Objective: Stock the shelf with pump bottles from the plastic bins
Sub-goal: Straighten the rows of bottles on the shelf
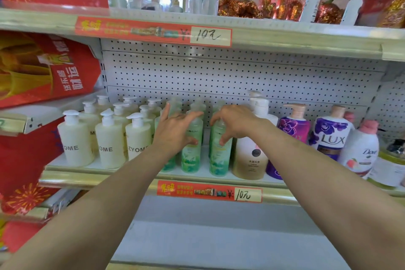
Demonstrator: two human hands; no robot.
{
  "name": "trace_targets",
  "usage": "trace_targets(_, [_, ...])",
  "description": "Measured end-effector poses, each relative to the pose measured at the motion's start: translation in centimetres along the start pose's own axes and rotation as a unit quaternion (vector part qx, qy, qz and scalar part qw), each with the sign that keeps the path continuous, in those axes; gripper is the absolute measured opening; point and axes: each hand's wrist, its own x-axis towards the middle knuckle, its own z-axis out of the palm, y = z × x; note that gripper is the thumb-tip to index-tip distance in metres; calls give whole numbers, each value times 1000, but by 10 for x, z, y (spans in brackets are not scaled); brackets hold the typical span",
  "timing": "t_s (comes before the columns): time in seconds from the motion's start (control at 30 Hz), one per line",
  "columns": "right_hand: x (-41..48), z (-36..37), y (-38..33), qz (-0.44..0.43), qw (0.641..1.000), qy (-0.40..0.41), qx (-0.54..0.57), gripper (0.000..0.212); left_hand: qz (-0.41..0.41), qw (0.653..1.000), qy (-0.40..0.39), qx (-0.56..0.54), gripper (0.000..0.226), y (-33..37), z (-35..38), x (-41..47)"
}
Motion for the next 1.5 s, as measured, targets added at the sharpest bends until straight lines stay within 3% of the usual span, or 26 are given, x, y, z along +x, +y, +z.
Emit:
trace_targets(0.47, [1,-3,-6,-7,1000,-4,8,70,25,1000,8,10,86,-5,4,-1])
trace_targets(0.73, [-6,3,-9,4,999,20,39,85,45,999,0,22,90,-8,5,0])
trace_targets(0.83, [-23,-6,-6,-6,982,137,130,78,39,999,21,31,97,-6,7,-2])
trace_targets(0.93, [-43,-19,9,46,914,344,211,71,47,998,36,17,104,7,7,0])
trace_targets(0.97, [-47,-22,15,83,893,379,227,74,56,998,39,14,103,14,7,3])
trace_targets(1.03, [-51,-27,33,154,883,356,265,86,69,997,41,3,98,30,5,12])
trace_targets(1.1, [-53,-24,48,196,895,268,299,101,63,997,30,-13,93,45,4,20])
trace_targets(1.2, [-55,-10,65,195,908,187,320,111,46,999,10,-8,82,58,9,25])
trace_targets(1.5, [-44,17,84,141,892,175,393,104,-18,1000,12,-19,69,66,15,24])
